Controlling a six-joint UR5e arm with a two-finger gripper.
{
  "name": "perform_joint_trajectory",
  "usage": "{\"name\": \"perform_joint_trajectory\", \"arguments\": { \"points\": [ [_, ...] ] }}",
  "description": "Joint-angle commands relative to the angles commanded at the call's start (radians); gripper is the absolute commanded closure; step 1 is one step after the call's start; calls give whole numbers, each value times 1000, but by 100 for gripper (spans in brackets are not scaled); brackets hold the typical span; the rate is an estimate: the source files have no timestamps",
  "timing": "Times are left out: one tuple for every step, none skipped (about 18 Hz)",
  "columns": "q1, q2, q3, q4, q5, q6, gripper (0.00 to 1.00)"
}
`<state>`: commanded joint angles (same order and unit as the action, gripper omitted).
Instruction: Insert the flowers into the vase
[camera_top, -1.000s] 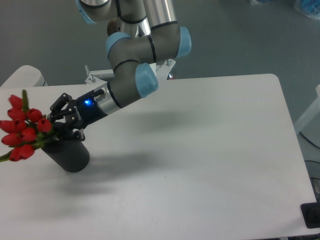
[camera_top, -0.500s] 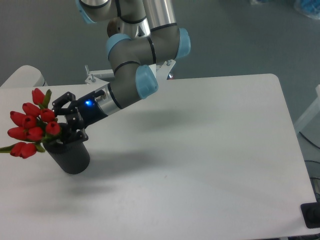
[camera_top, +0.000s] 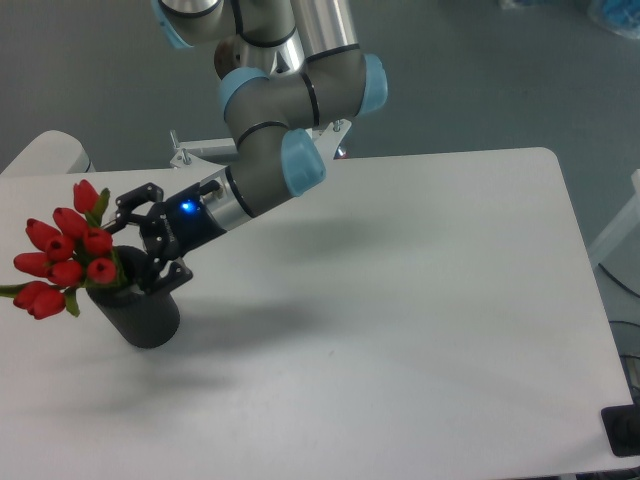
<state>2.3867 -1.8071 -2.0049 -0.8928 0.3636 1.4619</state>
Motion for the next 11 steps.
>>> {"name": "perform_joint_trajectory", "arguments": {
  "points": [
    [9,2,0,0,-2,-3,0],
    [20,3,0,0,-2,-5,0],
    [32,5,2,3,-2,-6,0],
    [45,8,0,5,-2,-6,0],
    [57,9,0,6,-3,-5,0],
    [66,11,0,6,-3,-3,0],
    [75,11,2,8,-3,-3,0],
    [86,11,2,8,-3,-2,0],
    [98,12,2,8,-3,-3,0],
    [109,15,5,8,-3,-3,0],
    [124,20,6,8,-3,-6,0]
  ]
}}
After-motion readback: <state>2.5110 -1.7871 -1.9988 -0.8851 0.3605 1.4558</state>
